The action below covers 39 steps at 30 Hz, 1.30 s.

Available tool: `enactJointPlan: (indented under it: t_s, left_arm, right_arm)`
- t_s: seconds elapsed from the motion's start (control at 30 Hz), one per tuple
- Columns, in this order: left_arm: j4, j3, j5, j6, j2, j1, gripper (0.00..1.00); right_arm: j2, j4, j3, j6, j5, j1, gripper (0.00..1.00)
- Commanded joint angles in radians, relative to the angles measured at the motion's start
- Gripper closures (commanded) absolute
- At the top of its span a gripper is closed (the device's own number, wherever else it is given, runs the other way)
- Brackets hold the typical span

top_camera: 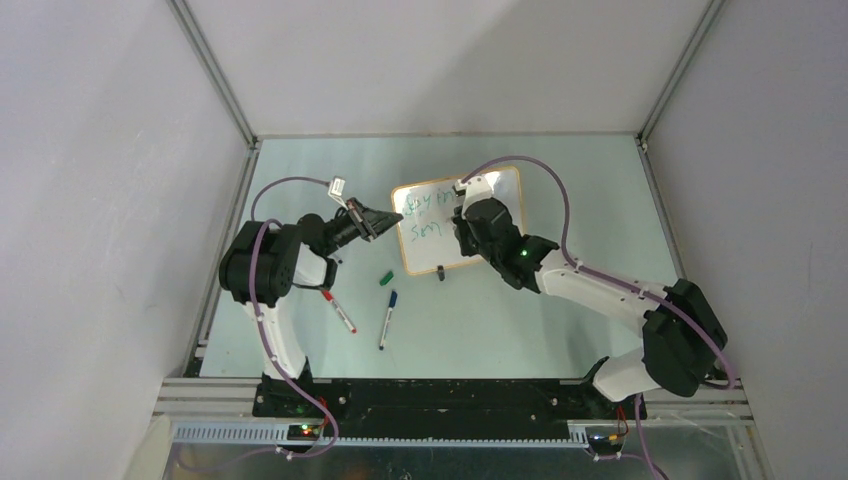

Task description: Write a sentence on the whiteboard

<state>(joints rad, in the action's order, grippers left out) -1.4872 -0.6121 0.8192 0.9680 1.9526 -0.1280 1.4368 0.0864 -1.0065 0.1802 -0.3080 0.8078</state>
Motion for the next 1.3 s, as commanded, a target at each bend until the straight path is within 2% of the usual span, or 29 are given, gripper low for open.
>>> enactJointPlan:
  t_s: [0.0,1.27]
  left_arm:
    - [-0.047,-0.028,0.014,0.01,0.005,-0.007,1.0]
    - [-0.047,-0.025,0.01,0.006,0.003,-0.009,1.0]
  right_arm:
    - [0.02,-0.002,-0.055,0.004,-0.003,-0.007,1.0]
    - [0.114,0.029,-0.126,0.025,-0.014,-0.025,1.0]
